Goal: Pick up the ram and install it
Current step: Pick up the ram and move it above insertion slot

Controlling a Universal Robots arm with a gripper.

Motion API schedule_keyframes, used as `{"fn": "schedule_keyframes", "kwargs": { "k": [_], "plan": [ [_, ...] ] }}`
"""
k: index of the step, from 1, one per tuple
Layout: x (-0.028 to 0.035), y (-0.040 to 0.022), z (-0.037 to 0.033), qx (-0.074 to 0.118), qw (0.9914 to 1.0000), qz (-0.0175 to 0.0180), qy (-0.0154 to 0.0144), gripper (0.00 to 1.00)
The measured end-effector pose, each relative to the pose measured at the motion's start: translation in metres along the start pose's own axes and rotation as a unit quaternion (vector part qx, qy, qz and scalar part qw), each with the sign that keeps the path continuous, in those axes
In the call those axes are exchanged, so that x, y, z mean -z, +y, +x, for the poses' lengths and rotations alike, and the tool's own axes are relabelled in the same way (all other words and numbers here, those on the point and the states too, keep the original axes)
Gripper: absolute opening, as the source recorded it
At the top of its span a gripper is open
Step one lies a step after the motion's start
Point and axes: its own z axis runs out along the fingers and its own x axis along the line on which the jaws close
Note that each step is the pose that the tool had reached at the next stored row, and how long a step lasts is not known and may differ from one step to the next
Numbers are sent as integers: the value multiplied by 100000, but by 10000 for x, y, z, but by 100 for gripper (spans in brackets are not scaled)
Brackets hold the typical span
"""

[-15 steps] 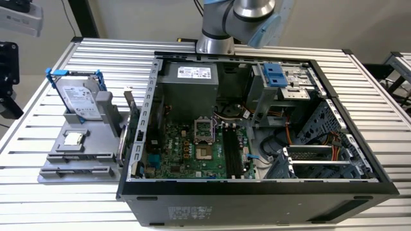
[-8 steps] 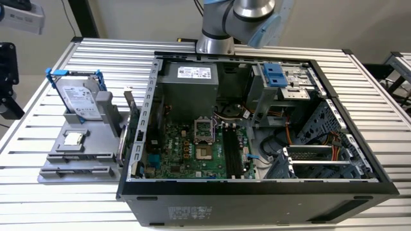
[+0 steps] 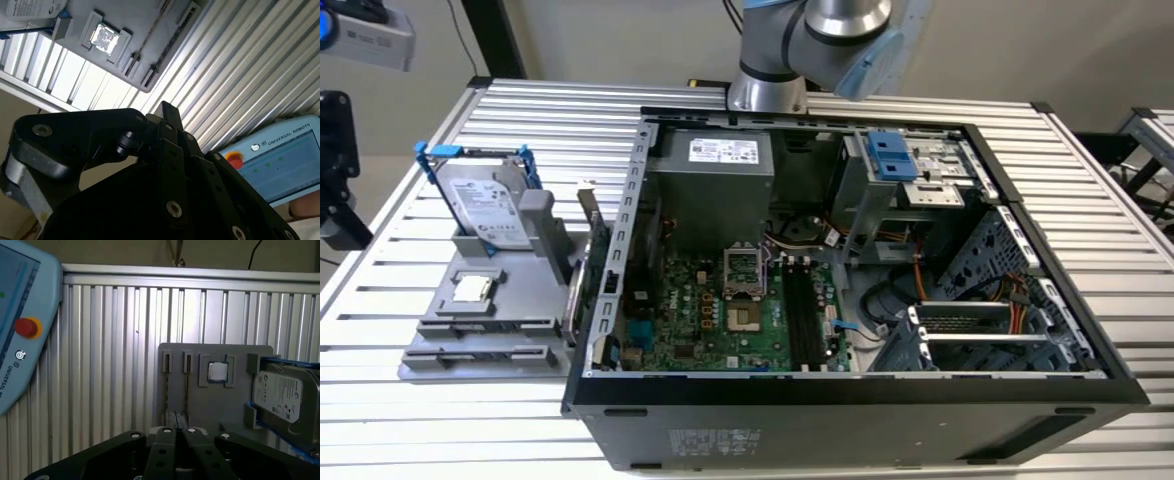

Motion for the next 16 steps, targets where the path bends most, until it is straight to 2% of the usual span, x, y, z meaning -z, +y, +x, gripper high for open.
{"fn": "schedule_keyframes", "kwargs": {
  "k": [13,14,16],
  "plan": [
    [-4,1,0,422,99999,2,-22,0],
    [-4,0,0,426,99999,3,-23,100],
    [-4,0,0,434,99999,4,-24,100]
  ]
}}
